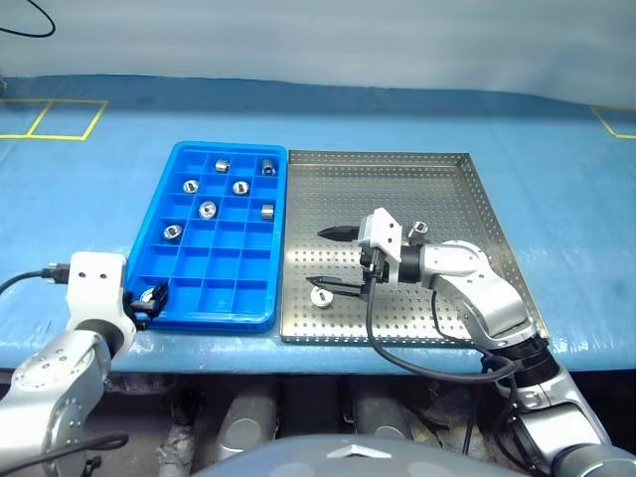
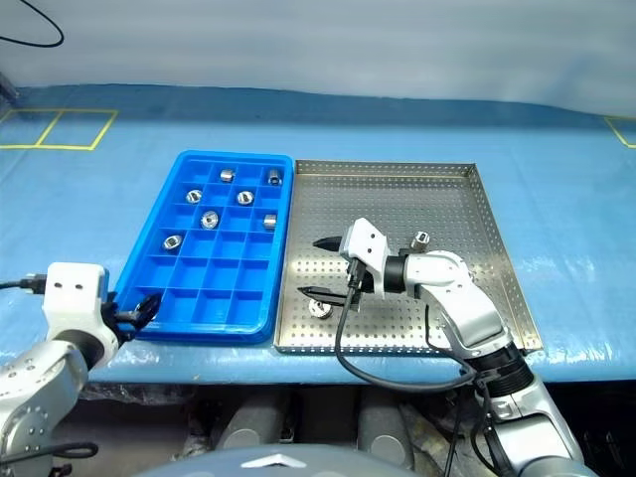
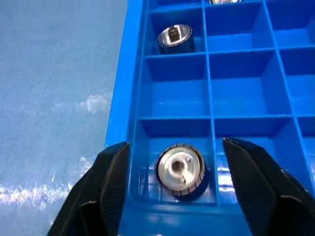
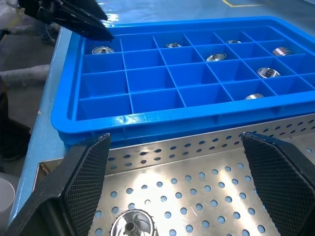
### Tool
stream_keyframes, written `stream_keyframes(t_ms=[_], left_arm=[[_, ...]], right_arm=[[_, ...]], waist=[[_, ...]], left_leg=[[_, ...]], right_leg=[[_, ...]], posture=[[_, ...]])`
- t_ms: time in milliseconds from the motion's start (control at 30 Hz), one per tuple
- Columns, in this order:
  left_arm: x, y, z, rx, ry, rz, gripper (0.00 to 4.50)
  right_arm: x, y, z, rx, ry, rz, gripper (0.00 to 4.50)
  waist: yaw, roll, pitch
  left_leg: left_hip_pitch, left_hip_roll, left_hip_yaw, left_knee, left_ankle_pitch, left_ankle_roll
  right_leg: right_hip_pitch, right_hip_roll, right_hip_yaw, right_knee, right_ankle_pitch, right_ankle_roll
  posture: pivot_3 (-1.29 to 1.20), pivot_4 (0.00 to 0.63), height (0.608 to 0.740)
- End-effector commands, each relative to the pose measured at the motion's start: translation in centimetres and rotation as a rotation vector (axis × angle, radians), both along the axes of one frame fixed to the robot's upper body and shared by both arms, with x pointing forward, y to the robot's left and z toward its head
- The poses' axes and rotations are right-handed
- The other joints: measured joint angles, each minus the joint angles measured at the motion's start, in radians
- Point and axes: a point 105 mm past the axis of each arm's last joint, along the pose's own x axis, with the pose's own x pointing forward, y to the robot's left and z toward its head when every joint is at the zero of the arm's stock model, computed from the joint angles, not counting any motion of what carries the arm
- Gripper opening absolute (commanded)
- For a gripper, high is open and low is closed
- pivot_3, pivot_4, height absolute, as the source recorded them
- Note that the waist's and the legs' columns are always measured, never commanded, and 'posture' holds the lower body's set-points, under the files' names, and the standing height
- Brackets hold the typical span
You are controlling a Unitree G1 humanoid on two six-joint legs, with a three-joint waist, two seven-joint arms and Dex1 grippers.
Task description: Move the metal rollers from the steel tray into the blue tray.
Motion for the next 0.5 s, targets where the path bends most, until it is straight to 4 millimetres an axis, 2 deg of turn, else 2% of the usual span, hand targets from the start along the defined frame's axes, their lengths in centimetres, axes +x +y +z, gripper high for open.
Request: stream_keyframes(t_ms=[33,100,167,200,267,333,400,500], left_arm=[[1.5,-1.8,2.4,-0.060,-0.156,-0.091,4.11],[2.6,-4.2,3.7,-0.126,-0.236,-0.217,4.11],[3.3,-7.5,4.4,-0.202,-0.268,-0.387,4.11],[3.5,-9.8,4.1,-0.243,-0.240,-0.502,4.11],[3.5,-12.8,3.1,-0.279,-0.174,-0.651,4.11],[3.3,-14.9,1.2,-0.270,-0.073,-0.766,4.11],[3.0,-16.2,0.0,-0.258,-0.007,-0.845,4.11],[3.4,-16.5,-1.4,-0.190,0.064,-0.889,4.11]], right_arm=[[0.1,-0.4,1.4,0.022,-0.060,-0.030,4.50],[0.3,-1.1,1.6,0.022,-0.070,-0.072,4.50],[0.5,-1.8,1.7,0.019,-0.082,-0.120,4.50],[0.7,-2.5,1.8,0.010,-0.090,-0.159,4.50],[0.9,-3.5,1.8,-0.008,-0.101,-0.219,4.50],[1.0,-5.1,1.7,-0.047,-0.113,-0.291,4.50],[0.9,-6.4,1.6,-0.077,-0.120,-0.343,4.50],[0.3,-7.4,1.7,-0.089,-0.123,-0.389,4.50]], waist=[[-0.001,0.000,0.000],[-0.003,0.000,0.000],[-0.003,0.000,0.000],[-0.006,0.000,0.000],[-0.015,0.000,0.000],[-0.035,0.000,0.000],[-0.052,0.000,0.000],[-0.079,0.000,0.000]], left_leg=[[0.000,0.000,0.000,0.000,0.001,-0.001],[0.000,0.000,0.000,0.000,0.002,-0.003],[-0.001,0.000,0.000,0.000,0.002,-0.003],[-0.001,0.000,0.000,0.000,0.002,-0.003],[-0.001,-0.002,0.001,0.000,0.001,-0.002],[-0.001,-0.002,0.002,0.000,0.001,-0.001],[-0.001,-0.001,0.003,0.000,-0.001,0.001],[-0.001,0.000,0.005,0.000,-0.002,0.004]], right_leg=[[0.000,0.000,0.000,0.000,0.000,0.000],[0.000,0.000,0.000,0.000,0.000,0.000],[0.000,0.000,0.000,-0.001,0.000,0.000],[0.001,-0.001,0.000,-0.001,0.000,0.000],[0.001,-0.002,0.000,-0.001,0.000,0.000],[0.000,-0.001,0.001,-0.001,0.000,0.000],[0.000,-0.001,0.002,-0.001,0.000,0.000],[-0.002,0.000,0.003,-0.001,0.000,0.001]], posture=[[0.04,0.150,0.740],[0.02,0.150,0.740],[-0.02,0.150,0.740],[-0.04,0.150,0.740],[-0.09,0.150,0.740],[-0.13,0.150,0.740],[-0.17,0.150,0.740],[-0.20,0.150,0.740]])
